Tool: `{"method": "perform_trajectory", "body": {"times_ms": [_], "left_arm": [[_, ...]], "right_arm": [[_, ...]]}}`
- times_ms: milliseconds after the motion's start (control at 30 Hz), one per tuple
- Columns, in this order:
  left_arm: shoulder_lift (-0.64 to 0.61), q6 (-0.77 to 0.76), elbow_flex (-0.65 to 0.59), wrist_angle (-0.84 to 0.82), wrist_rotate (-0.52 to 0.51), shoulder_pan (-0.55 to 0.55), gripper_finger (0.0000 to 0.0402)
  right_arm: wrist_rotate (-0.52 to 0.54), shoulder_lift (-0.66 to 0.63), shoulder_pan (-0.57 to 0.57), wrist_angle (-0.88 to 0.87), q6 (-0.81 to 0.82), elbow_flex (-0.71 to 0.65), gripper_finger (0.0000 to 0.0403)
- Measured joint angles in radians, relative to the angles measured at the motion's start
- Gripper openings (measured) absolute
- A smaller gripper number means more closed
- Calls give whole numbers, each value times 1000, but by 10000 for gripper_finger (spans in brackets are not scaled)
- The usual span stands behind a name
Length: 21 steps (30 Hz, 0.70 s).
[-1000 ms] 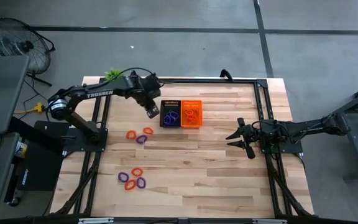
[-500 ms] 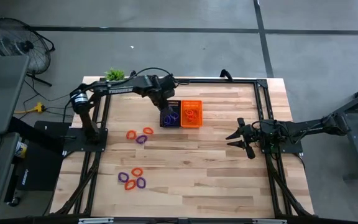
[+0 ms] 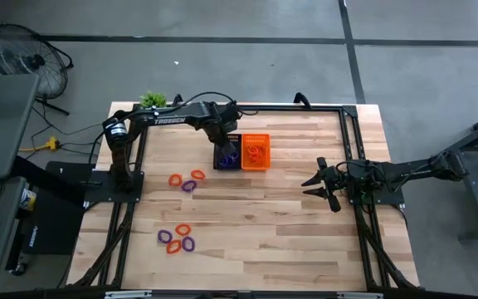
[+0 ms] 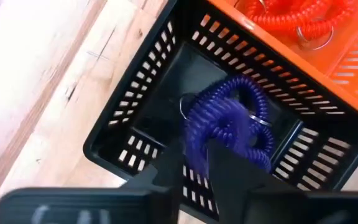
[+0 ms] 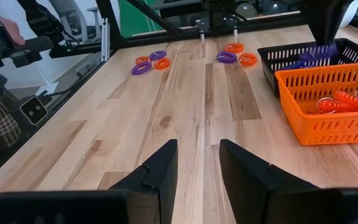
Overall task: Sort spring keychains into baskets
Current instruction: Put the purple spring keychain into the black basket, then put the orange spring keychain into the orange basket
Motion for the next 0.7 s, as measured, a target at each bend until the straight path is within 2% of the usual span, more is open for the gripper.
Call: {"method": "perform_trajectory", "body": {"times_ms": [267, 467, 700], "left_arm": [[0, 23, 0, -4, 9, 0, 146], [-3, 23, 0, -73, 63, 0, 154], [-80, 23, -20, -168, 68, 0, 154]], "right_arm": [[0, 0, 0, 0, 0, 0, 114], [0, 0, 0, 0, 0, 0, 114], [0, 0, 0, 0, 0, 0, 114]]}}
